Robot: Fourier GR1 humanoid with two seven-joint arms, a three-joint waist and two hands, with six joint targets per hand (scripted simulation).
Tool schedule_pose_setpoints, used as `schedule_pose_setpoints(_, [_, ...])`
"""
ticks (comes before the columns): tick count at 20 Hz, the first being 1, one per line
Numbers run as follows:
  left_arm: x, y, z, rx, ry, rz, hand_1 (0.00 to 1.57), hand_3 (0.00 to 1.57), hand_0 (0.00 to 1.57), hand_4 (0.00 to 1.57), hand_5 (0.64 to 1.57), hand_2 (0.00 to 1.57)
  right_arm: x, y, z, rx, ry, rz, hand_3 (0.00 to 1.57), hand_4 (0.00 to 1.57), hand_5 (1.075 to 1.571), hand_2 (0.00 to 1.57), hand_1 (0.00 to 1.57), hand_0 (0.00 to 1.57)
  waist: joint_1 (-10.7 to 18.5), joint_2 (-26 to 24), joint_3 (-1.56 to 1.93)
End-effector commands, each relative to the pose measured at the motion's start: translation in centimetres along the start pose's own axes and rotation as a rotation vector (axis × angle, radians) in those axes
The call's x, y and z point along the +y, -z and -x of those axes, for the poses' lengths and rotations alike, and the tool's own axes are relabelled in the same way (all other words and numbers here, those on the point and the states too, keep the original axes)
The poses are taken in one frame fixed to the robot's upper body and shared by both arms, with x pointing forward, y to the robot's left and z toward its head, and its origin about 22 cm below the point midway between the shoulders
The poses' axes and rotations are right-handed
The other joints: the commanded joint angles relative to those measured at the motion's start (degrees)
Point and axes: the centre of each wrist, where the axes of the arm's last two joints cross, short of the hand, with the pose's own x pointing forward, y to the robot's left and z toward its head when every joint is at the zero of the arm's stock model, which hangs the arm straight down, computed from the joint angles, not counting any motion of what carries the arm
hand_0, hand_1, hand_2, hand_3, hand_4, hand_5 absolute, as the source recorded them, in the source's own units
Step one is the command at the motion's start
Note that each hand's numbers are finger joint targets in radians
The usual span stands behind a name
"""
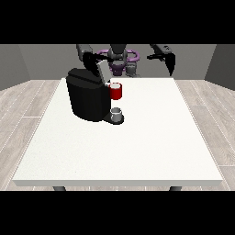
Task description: Insert the coffee pod into the coffee machine and close the lid
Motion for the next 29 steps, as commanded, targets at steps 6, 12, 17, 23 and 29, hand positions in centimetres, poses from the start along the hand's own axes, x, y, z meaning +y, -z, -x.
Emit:
schedule_pose_setpoints(6, [-0.6,-0.2,0.6,-0.008,0.019,0.000,0.00,0.00,0.00,0.17,1.571,0.00,3.0,1.9,-2.1,-0.014,-0.097,-0.073,0.00,0.21,1.571,0.00,0.00,0.00,2.3,0.3,-0.02])
schedule_pose_setpoints(12, [0.4,-0.1,0.1,-0.001,0.011,0.031,0.00,0.00,0.00,0.17,1.571,0.00,3.8,2.6,-2.7,-0.059,-0.144,-0.078,0.00,0.11,1.571,0.00,0.00,0.00,3.3,0.4,-0.02])
schedule_pose_setpoints(17, [-1.0,0.8,-0.1,-0.022,-0.013,0.017,0.00,0.00,0.00,0.12,1.571,0.00,7.1,2.7,-3.5,-0.077,-0.065,-0.137,0.00,0.13,1.571,0.00,0.00,0.00,0.4,-1.5,-0.03])
schedule_pose_setpoints(23, [-1.3,-1.7,2.9,-0.005,-0.019,-0.025,0.00,0.00,0.00,0.14,1.571,0.00,8.5,-0.9,-0.2,-0.138,0.047,-0.256,0.00,0.35,1.571,0.00,0.00,0.00,-2.8,-5.7,-0.02])
schedule_pose_setpoints(29, [0.4,-2.7,3.3,0.052,-0.043,-0.060,0.00,0.00,0.00,0.19,1.571,0.00,8.4,-6.6,5.3,-0.006,0.185,-0.115,0.00,0.16,1.571,0.00,0.00,0.00,-6.0,-10.2,-0.01])
